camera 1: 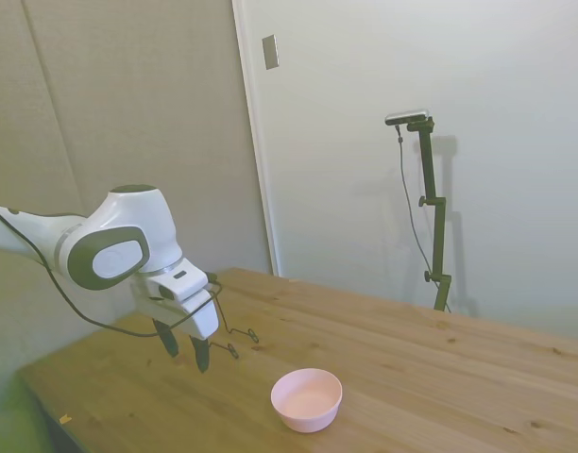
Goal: Load the bowl
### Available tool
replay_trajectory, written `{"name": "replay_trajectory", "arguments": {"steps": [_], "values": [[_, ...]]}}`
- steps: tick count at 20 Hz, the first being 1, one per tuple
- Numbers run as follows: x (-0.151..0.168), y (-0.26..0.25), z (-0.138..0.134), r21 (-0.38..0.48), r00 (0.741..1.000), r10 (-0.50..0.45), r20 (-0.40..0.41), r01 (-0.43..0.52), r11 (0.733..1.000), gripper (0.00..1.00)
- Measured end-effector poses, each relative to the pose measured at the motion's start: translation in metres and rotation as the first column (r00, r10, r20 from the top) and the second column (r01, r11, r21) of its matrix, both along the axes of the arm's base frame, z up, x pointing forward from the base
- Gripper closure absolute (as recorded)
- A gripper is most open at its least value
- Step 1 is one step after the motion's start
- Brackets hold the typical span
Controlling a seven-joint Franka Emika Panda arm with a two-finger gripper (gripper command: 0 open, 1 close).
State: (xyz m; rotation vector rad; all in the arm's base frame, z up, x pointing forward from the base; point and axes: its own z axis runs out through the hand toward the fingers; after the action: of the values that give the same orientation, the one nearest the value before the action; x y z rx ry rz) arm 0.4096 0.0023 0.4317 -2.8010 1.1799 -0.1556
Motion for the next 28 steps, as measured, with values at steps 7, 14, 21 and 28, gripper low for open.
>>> {"name": "replay_trajectory", "arguments": {"steps": [7,14,21,28], "values": [[0.016,-0.024,0.018,-0.115,1.000,-0.012,0.017,0.013,0.993,0.00],[0.033,-0.078,0.023,-0.235,0.998,-0.055,0.019,0.058,0.970,0.00],[0.052,-0.102,-0.019,-0.246,0.994,-0.105,0.025,0.108,0.963,0.00],[0.074,-0.121,-0.058,-0.248,0.983,-0.166,0.077,0.181,0.952,1.00]]}}
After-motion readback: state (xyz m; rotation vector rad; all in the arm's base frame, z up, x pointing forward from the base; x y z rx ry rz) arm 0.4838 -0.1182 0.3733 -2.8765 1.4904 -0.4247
